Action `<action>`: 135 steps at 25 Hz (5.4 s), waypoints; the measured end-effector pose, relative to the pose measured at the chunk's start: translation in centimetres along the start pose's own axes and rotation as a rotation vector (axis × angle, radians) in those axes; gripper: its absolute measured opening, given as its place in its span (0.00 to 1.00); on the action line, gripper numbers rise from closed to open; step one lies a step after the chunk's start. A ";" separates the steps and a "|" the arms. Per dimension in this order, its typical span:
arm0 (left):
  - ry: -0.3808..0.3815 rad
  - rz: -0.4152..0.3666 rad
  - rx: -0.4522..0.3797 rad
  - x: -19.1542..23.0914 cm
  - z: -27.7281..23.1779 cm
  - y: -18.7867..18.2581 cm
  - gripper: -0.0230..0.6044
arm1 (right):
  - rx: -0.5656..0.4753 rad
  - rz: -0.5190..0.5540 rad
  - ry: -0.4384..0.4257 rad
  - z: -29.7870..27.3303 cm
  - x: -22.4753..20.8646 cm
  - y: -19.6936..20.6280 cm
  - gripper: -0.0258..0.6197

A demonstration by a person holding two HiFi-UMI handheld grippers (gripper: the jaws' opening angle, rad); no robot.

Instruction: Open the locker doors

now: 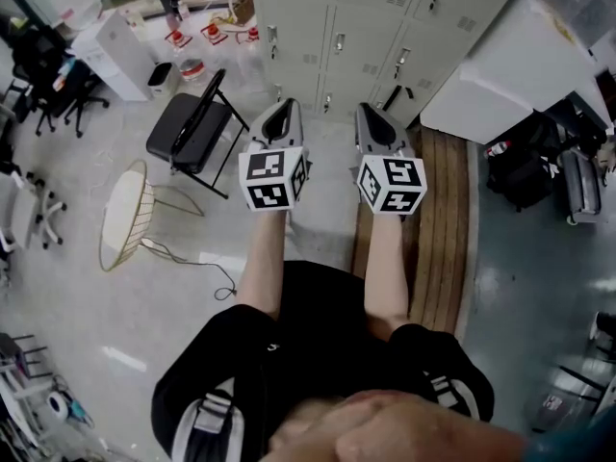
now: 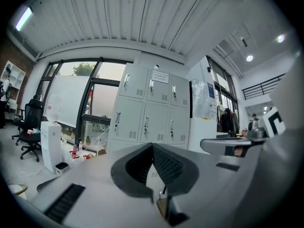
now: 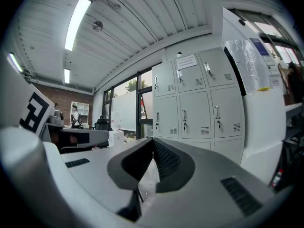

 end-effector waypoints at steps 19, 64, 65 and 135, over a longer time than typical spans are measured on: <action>-0.086 -0.009 -0.003 15.1 -12.4 -4.6 0.05 | -0.035 -0.014 -0.021 -18.1 -0.4 -3.2 0.07; -0.009 -0.018 -0.007 25.6 -25.0 -4.8 0.05 | 0.067 0.109 0.059 -38.3 3.4 -2.2 0.07; 0.004 -0.011 -0.002 25.9 -25.4 -4.6 0.05 | 0.069 0.106 0.055 -38.7 3.2 -2.1 0.07; 0.019 -0.065 0.110 40.4 -52.8 -2.0 0.05 | 0.143 0.270 0.084 -71.3 -1.8 -0.8 0.12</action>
Point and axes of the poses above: the fingertips, and each gripper's own axes: z backward along the fingers, x to its left, y out of its underside, the point moved 2 cm from there along z, backward along the fingers, and after that the axes turned 2 degrees about -z, right-handed, at the moved point
